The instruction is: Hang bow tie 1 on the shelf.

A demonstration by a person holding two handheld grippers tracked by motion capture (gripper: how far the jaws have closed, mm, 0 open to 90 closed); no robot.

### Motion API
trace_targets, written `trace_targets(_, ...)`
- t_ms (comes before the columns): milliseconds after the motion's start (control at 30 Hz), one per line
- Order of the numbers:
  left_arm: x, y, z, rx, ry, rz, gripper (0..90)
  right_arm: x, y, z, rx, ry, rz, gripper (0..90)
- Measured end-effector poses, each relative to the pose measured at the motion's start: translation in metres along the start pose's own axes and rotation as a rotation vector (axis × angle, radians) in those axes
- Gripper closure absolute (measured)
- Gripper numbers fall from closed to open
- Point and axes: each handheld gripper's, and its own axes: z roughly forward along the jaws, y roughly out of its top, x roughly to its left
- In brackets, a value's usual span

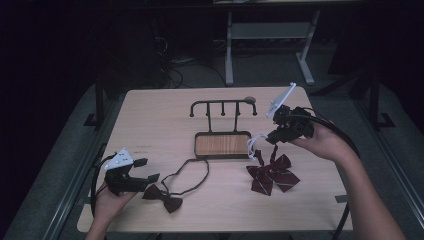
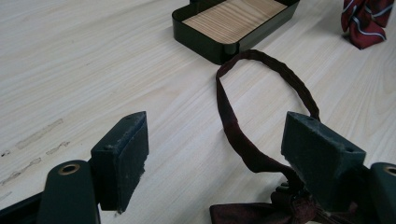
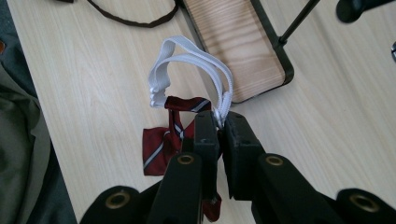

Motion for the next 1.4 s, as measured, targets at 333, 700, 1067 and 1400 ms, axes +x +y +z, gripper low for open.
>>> trace_targets(333,0.0,0.0,0.0,-0.003,-0.001,-0.002,23.1,-0.006,0.016,-0.01,-0.008,-0.02,-0.003,83.9)
trace_targets(700,0.0,0.0,0.0,-0.003,0.0,0.001,23.1,-0.022,0.029,-0.011,-0.003,-0.021,0.026,83.9)
trace_targets(1067,0.0,0.0,-0.001,-0.004,0.002,0.007,23.1,-0.035,0.038,-0.016,0.003,-0.047,0.047,84.0)
trace_targets(1400,0.0,0.0,-0.001,-0.006,-0.003,-0.001,23.1,-0.048,0.043,-0.013,0.021,-0.057,0.075,83.9)
